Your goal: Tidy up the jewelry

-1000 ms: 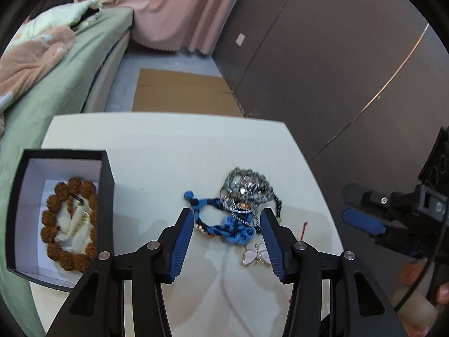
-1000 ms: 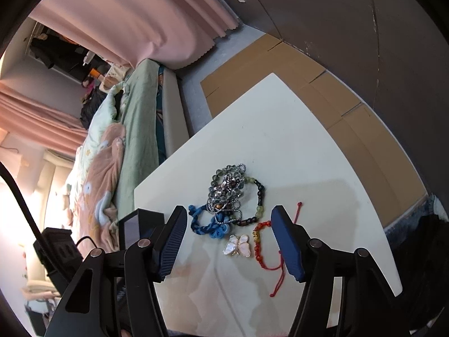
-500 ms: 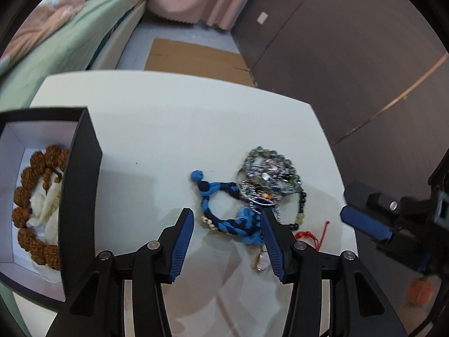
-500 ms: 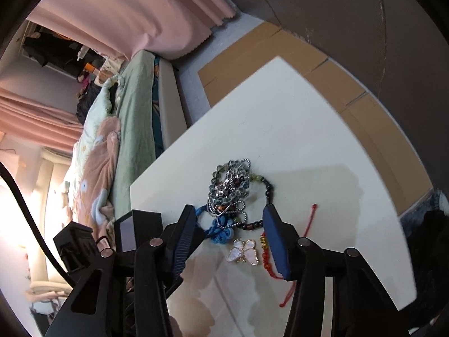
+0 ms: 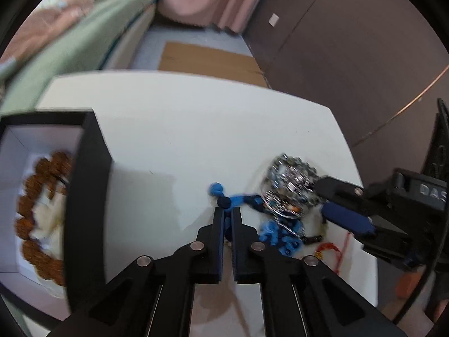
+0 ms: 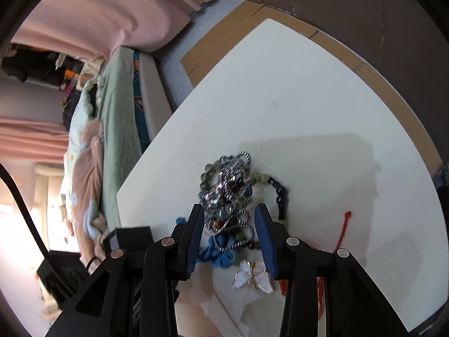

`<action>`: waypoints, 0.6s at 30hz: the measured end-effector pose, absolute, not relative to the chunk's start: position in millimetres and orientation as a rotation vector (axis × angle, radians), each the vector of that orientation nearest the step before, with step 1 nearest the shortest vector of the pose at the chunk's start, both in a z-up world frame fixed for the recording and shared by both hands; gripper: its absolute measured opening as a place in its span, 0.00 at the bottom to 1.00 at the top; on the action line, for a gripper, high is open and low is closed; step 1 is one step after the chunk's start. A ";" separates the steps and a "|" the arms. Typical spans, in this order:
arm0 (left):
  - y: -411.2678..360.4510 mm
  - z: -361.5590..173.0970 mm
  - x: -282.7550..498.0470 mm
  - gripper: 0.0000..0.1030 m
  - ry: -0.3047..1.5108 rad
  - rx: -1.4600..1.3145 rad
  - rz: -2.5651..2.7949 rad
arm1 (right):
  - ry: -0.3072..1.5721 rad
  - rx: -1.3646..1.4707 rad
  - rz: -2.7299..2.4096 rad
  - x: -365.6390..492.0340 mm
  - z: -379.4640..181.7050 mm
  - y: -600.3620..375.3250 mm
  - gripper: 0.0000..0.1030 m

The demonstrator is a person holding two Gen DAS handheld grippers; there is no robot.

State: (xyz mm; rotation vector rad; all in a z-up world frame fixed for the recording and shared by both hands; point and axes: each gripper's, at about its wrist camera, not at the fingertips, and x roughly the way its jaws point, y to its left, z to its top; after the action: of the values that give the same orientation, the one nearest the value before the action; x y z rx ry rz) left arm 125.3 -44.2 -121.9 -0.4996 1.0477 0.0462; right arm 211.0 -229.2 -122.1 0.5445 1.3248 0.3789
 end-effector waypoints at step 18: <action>-9.8 -60.5 93.3 0.03 0.857 -0.579 -0.020 | 1.132 0.552 0.407 196.2 -83.6 -236.4 0.11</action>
State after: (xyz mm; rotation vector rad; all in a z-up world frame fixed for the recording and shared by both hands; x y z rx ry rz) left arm 93.3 -9.8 -60.5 -0.5788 0.8567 -0.0195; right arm 196.2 -236.4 -83.6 0.5515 1.1324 0.4067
